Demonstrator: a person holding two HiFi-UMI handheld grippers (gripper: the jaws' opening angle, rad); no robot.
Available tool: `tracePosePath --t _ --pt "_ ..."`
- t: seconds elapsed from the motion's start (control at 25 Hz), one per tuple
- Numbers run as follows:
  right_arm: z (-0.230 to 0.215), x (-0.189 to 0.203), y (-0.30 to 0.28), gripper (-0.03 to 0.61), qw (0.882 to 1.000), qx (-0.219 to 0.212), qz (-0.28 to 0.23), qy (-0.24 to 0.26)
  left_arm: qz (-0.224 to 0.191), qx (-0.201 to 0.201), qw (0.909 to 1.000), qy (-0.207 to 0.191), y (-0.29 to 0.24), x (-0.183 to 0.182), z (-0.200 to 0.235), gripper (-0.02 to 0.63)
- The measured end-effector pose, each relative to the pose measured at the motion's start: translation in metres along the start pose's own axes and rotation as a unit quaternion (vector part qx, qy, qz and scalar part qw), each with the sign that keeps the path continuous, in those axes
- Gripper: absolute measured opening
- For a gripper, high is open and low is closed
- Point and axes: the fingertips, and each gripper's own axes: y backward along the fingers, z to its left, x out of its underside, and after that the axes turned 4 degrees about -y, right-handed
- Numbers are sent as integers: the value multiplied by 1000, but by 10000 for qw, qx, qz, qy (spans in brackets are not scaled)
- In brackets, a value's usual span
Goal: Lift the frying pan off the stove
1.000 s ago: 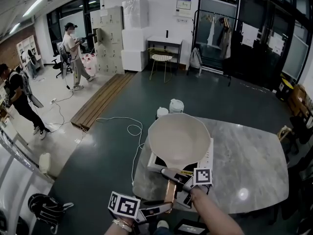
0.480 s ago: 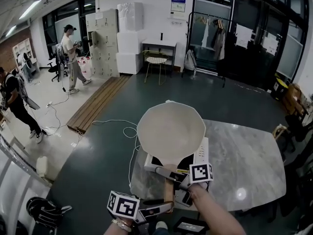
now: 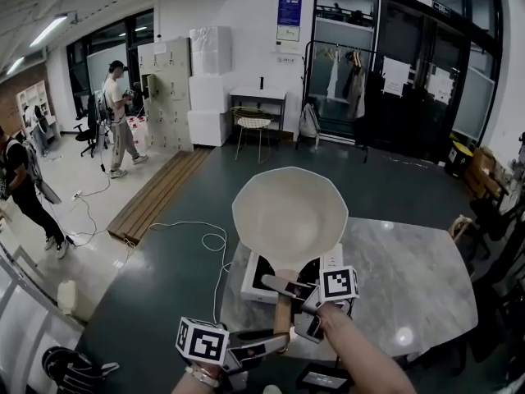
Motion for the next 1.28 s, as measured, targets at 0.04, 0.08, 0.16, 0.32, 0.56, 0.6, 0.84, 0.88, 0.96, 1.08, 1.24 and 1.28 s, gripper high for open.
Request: tracePosePath --t 0.04,0.08,0.16,0.32,0.56,0.6,0.84,0.88,0.96,1.08,1.24,1.28 --pt "2 -4 1 270 10000 17 -21 89 -8 28 10000 -31 0 -3 -1 140" --pt "4 -6 2 272 9999 28 -49 128 -6 57 10000 -62 -1 -5 -3 140" --pt "11 -9 3 273 9999 22 -123 98 19 112 9999 -111 0 -10 -7 140" --pt "16 -19 9 276 9993 103 -288 218 49 224 9996 -139 -2 -16 -13 141" --pt "29 -28 18 278 9978 213 -460 422 181 463 9980 -390 -9 -22 -26 143" --pt "31 -27 20 278 9976 209 -502 418 196 494 9978 -407 -9 -22 -27 143" --pt "33 -33 34 278 9953 286 -739 554 380 654 9957 -531 -15 -21 -31 143" --pt "33 -34 36 278 9948 311 -789 562 417 690 9953 -536 -16 -21 -32 143" --pt "34 -35 39 278 9940 320 -920 500 480 758 9946 -531 -16 -21 -33 144" --pt "37 -34 49 279 9928 283 -1113 335 619 827 9928 -606 -21 -19 -36 144" --pt "35 -36 71 280 9895 416 -1257 579 760 941 9904 -666 -31 -11 -41 144" --pt "34 -36 77 281 9884 452 -1305 629 785 974 9899 -669 -34 -9 -42 143"
